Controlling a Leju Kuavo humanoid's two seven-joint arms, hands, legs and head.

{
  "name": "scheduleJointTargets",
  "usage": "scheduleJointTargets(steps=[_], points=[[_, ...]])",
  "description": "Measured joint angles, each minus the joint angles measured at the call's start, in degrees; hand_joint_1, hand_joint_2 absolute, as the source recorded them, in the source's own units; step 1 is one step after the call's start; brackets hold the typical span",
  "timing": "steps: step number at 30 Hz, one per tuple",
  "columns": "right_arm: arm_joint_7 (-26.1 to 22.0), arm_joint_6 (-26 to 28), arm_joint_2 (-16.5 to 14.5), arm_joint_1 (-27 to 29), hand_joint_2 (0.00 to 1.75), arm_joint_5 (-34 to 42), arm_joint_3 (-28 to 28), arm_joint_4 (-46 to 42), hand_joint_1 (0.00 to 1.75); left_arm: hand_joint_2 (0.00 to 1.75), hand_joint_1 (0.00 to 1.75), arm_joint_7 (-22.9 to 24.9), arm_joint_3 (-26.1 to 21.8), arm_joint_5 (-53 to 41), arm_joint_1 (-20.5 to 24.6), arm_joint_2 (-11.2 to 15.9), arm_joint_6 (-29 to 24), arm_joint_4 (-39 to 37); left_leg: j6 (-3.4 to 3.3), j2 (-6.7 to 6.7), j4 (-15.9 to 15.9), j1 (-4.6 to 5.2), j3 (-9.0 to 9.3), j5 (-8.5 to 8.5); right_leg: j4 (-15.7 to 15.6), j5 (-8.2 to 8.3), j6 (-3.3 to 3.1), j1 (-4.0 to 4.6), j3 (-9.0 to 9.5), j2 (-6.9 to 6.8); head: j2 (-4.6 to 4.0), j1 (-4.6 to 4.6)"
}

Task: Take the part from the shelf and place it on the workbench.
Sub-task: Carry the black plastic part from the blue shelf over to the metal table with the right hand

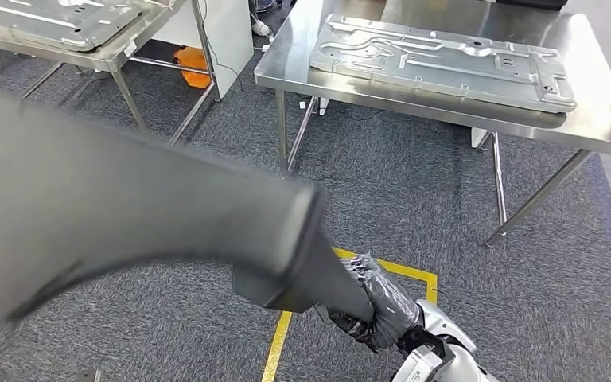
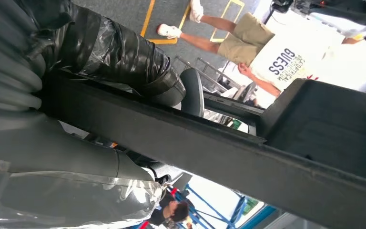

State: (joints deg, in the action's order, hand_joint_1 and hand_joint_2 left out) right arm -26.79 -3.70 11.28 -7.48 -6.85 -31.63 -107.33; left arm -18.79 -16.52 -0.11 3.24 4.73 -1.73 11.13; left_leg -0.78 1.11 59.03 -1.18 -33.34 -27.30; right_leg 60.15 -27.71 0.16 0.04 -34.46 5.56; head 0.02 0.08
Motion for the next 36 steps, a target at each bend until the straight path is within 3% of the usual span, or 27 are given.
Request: scheduleJointTargets(steps=[2,4,5,6,7,8,10,12,14,16,17,19,20,21,22,23,25,27,29,30,32,34,36], points=[[0.4,0.6,0.0,0.0,1.75,1.1,-0.2,-0.5,1.75,0.00,0.00,-0.5,-0.3,0.0,-0.1,-0.1,0.1,0.0,-0.69,-1.12,-0.5,-0.27,0.25,0.19,4.0,-2.47,0.54,0.07,-1.80,-2.53,0.00,0.01],[0.5,1.1,0.0,0.2,1.75,2.0,-0.5,-0.9,1.75,0.00,0.00,-0.7,-0.5,-0.1,-0.5,-0.1,0.1,0.0,-0.97,-2.29,-0.5,-0.18,0.32,0.07,11.3,-5.94,1.06,-0.22,-5.53,-4.59,0.00,0.01],[0.5,1.3,0.0,0.3,1.75,2.3,-0.8,-1.0,1.75,0.00,0.00,-0.8,-0.6,-0.1,-0.6,-0.1,0.1,0.0,-0.98,-2.90,-0.5,-0.17,0.35,-0.02,14.2,-6.79,1.28,-0.45,-7.08,-4.92,0.00,0.01],[0.5,1.5,0.0,0.4,1.75,2.5,-1.1,-1.2,1.75,0.00,0.00,-0.9,-0.6,-0.2,-0.7,-0.1,0.1,0.0,-0.93,-3.49,-0.5,-0.18,0.43,-0.13,15.2,-6.54,1.46,-0.68,-7.75,-5.13,0.00,0.01],[0.6,1.7,-0.1,0.5,1.75,2.6,-1.4,-1.4,1.75,0.00,0.00,-1.1,-0.7,-0.4,-0.7,-0.2,0.1,0.0,-0.81,-4.07,-0.5,-0.20,0.61,-0.28,13.9,-5.14,1.57,-0.87,-7.19,-5.40,0.00,0.01],[0.7,1.9,-0.1,0.5,1.75,2.6,-1.6,-1.7,1.75,0.00,0.00,-1.2,-0.7,-0.5,-0.7,-0.2,0.1,0.0,-0.63,-4.61,-0.5,-0.23,0.89,-0.47,10.5,-3.00,1.58,-1.00,-5.51,-5.96,0.00,0.01],[0.8,2.4,-0.1,0.4,1.75,2.5,-2.1,-2.3,1.75,0.00,0.00,-1.4,-0.9,-0.8,-0.7,-0.2,0.1,0.0,-0.07,-5.57,-0.5,-0.10,1.49,-0.94,2.6,0.28,1.27,-0.76,-1.57,-8.38,0.00,0.01],[0.8,2.7,-0.1,0.3,1.75,2.5,-2.5,-2.8,1.75,0.00,0.00,-1.6,-1.0,-0.9,-0.6,-0.2,0.1,0.0,0.59,-6.45,-0.6,0.16,1.88,-1.25,-0.6,0.90,0.76,-0.24,-0.17,-9.54,0.00,0.00],[0.8,3.1,-0.1,0.3,1.75,2.5,-2.7,-3.1,1.75,0.00,0.00,-1.7,-1.0,-1.1,-0.5,-0.3,0.1,0.0,1.28,-7.41,-0.9,0.22,2.26,-1.42,-0.8,1.01,0.11,-0.11,-0.23,-8.27,0.00,0.00],[0.7,3.6,-0.1,0.3,1.75,2.6,-2.7,-3.5,1.75,0.00,0.00,-1.8,-1.0,-1.3,-0.2,-0.4,0.1,0.0,1.85,-6.12,0.3,0.02,2.11,-2.61,-1.5,1.36,-0.72,-0.35,0.17,-7.11,0.00,-0.01],[0.6,3.9,-0.2,0.2,1.75,2.6,-2.8,-3.6,1.75,0.00,0.00,-1.9,-1.0,-1.5,-0.2,-0.4,0.1,0.0,2.00,-4.69,2.5,-0.07,1.22,-4.01,-1.8,1.53,-1.11,-0.52,0.41,-6.57,0.00,-0.01],[0.5,4.3,-0.2,0.1,1.75,2.7,-3.0,-3.7,1.75,0.00,0.00,-2.0,-1.0,-1.7,-0.2,-0.4,0.2,0.0,2.09,-2.13,9.7,-0.11,-2.29,-7.53,-1.9,1.57,-1.54,-0.44,0.49,-5.37,0.00,-0.01],[0.5,4.4,-0.3,0.1,1.75,2.7,-3.1,-3.7,1.75,0.00,0.00,-2.0,-1.0,-1.7,-0.3,-0.4,0.2,0.0,2.10,-1.66,13.1,-0.08,-4.17,-8.60,-1.8,1.53,-1.65,-0.35,0.47,-4.64,0.00,-0.01],[0.5,4.5,-0.3,0.1,1.75,2.7,-3.1,-3.7,1.75,0.00,0.00,-2.0,-1.0,-1.8,-0.4,-0.4,0.2,0.0,2.06,-1.47,15.0,-0.07,-5.38,-8.59,-1.7,1.46,-1.71,-0.24,0.46,-3.87,0.00,-0.01],[0.5,4.5,-0.3,0.2,1.75,2.7,-3.2,-3.7,1.75,0.00,0.00,-2.0,-1.0,-1.8,-0.5,-0.4,0.2,0.0,1.95,-1.40,14.6,-0.07,-5.58,-7.41,-1.5,1.37,-1.74,-0.15,0.47,-3.10,0.00,-0.01],[0.5,4.5,-0.3,0.2,1.75,2.7,-3.2,-3.7,1.75,0.00,0.00,-2.0,-1.0,-1.8,-0.5,-0.5,0.2,0.0,1.77,-1.16,12.0,-0.07,-4.74,-5.31,-1.3,1.26,-1.72,-0.09,0.50,-2.35,0.00,-0.01],[0.5,4.5,-0.3,0.1,1.75,2.7,-3.2,-3.8,1.75,0.00,0.00,-2.0,-1.0,-1.8,-0.4,-0.5,0.2,0.0,1.28,0.55,4.5,-0.06,-1.72,-1.45,-0.8,0.98,-1.46,-0.03,0.44,-1.05,0.00,-0.01],[0.5,4.5,-0.3,0.1,1.75,2.7,-3.3,-3.9,1.75,0.00,0.00,-2.0,-1.1,-1.8,-0.3,-0.5,0.2,0.0,0.92,1.86,0.4,0.07,0.01,-0.30,-0.6,0.89,-0.86,-0.12,0.11,0.02,0.00,0.00],[0.5,4.5,-0.3,0.2,1.75,2.7,-3.3,-3.9,1.75,0.00,0.00,-2.0,-1.1,-1.8,-0.1,-0.5,0.2,0.0,0.52,1.34,0.0,0.16,0.28,-0.25,-0.7,1.08,-0.11,-0.23,-0.12,0.90,0.00,-0.01],[0.5,4.5,-0.3,0.3,1.75,2.7,-3.3,-3.9,1.75,0.00,0.00,-2.0,-1.1,-1.8,0.0,-0.5,0.2,0.0,0.20,0.84,-0.3,0.07,0.43,-0.05,-0.6,0.99,0.22,-0.23,-0.16,0.58,0.00,0.00],[0.5,4.5,-0.3,0.2,1.75,2.7,-3.3,-4.0,1.75,0.00,0.00,-2.0,-1.1,-1.8,0.1,-0.6,0.2,0.0,-0.54,-0.30,-1.0,-0.22,0.80,0.30,1.8,-0.66,0.86,-0.11,-1.24,-1.83,0.00,0.01],[0.5,4.5,-0.3,0.2,1.75,2.7,-3.3,-4.0,1.75,0.00,0.00,-2.0,-1.1,-1.8,-0.1,-0.6,0.2,0.0,-0.91,-1.51,-1.2,-0.18,0.94,0.29,8.3,-4.14,1.42,-0.36,-4.47,-4.47,0.00,0.02],[0.5,4.5,-0.3,0.4,1.75,2.7,-3.3,-4.0,1.75,0.00,0.00,-2.0,-1.2,-1.8,-0.3,-0.6,0.2,0.0,-0.90,-2.80,-1.2,-0.16,0.97,0.12,14.1,-5.99,1.89,-0.77,-7.54,-5.14,0.00,0.01]])
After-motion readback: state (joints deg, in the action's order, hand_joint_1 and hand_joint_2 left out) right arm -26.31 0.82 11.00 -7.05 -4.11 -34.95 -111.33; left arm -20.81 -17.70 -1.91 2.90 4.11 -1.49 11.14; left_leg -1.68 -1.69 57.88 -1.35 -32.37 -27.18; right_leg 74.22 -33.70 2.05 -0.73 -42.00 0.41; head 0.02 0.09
